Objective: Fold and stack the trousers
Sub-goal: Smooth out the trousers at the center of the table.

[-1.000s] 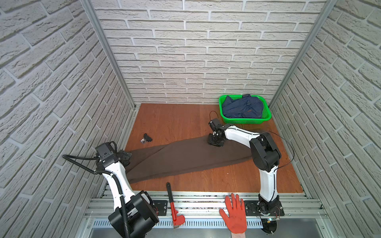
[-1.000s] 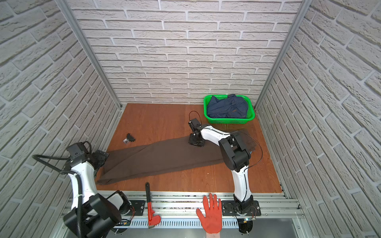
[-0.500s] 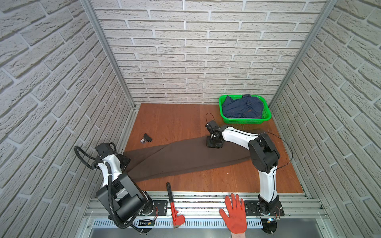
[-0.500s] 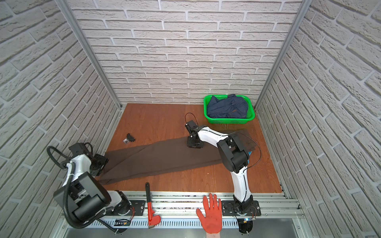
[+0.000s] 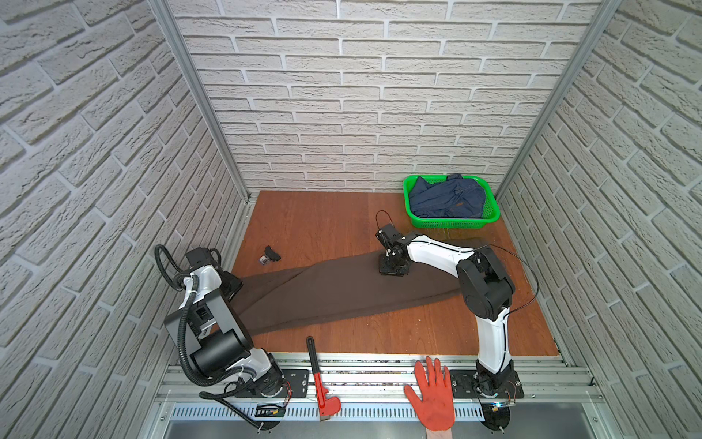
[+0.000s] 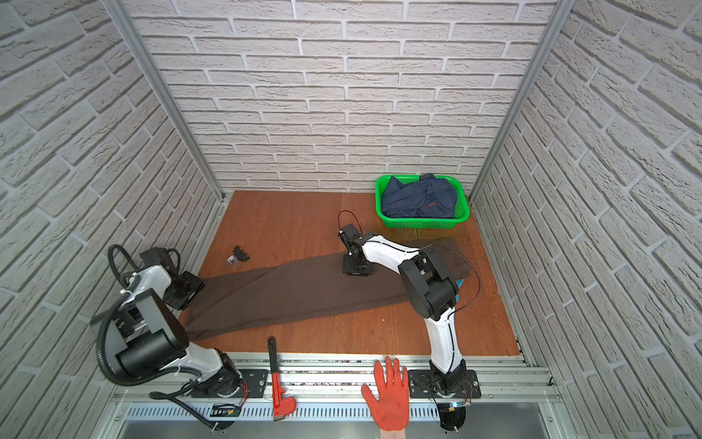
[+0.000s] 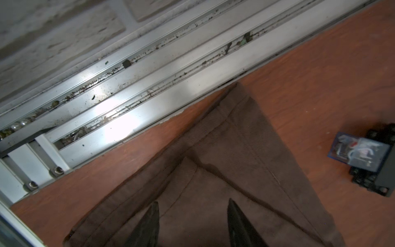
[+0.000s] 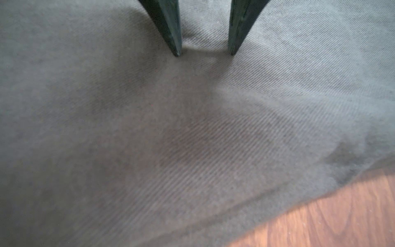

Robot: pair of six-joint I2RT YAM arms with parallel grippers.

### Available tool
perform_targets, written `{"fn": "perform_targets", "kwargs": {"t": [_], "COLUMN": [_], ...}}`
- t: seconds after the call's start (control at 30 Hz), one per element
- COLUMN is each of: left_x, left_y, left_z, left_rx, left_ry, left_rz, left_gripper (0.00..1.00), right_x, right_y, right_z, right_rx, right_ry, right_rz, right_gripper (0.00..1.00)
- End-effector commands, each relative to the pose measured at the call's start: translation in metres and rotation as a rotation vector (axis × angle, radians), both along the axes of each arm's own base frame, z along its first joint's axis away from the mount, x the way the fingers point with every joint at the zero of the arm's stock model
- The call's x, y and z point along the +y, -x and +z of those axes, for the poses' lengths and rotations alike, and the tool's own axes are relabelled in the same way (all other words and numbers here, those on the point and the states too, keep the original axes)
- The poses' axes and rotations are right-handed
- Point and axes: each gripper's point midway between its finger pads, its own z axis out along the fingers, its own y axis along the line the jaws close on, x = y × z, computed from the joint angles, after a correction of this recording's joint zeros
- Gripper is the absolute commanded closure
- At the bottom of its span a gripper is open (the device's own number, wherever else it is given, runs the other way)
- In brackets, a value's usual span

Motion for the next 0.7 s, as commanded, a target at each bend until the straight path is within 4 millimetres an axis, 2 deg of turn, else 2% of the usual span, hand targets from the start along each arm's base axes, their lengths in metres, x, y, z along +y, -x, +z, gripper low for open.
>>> {"fn": "perform_targets", "kwargs": {"t": [0.0, 0.07, 0.17, 0.27, 0.47, 0.67], "left_x": [0.008, 0.009, 0.009, 0.009, 0.008, 0.01], "left_y": [-0.001, -0.002, 0.0, 0.003, 0.003, 0.006], "left_z": [-0.003, -0.004, -0.007, -0.011, -0.021, -0.02], "left_rx": [0.014, 0.02, 0.045, 0.061, 0.088, 0.099], "left_ry": [-0.027, -0.028, -0.03, -0.034, -0.028, -0.046], "left_rz": [0.004, 0.003, -0.005, 0.0, -0.001, 0.001], "left_gripper": [0.49, 0.46, 0.35, 0.35, 0.51, 0.7], "right_x": [-0.001, 0.0, -0.001, -0.001, -0.003, -0.005], "right_y": [0.026, 0.026, 0.027, 0.027, 0.03, 0.031], "right_z": [-0.002, -0.001, -0.001, -0.001, -0.004, -0.002], "right_rx": [0.07, 0.069, 0.07, 0.068, 0.07, 0.066], "right_ry": [0.012, 0.01, 0.013, 0.014, 0.01, 0.013], "right_rz": [0.029, 0.032, 0.034, 0.035, 0.021, 0.022], "right_gripper": [0.62, 0.62, 0.62, 0.62, 0.62, 0.63]}}
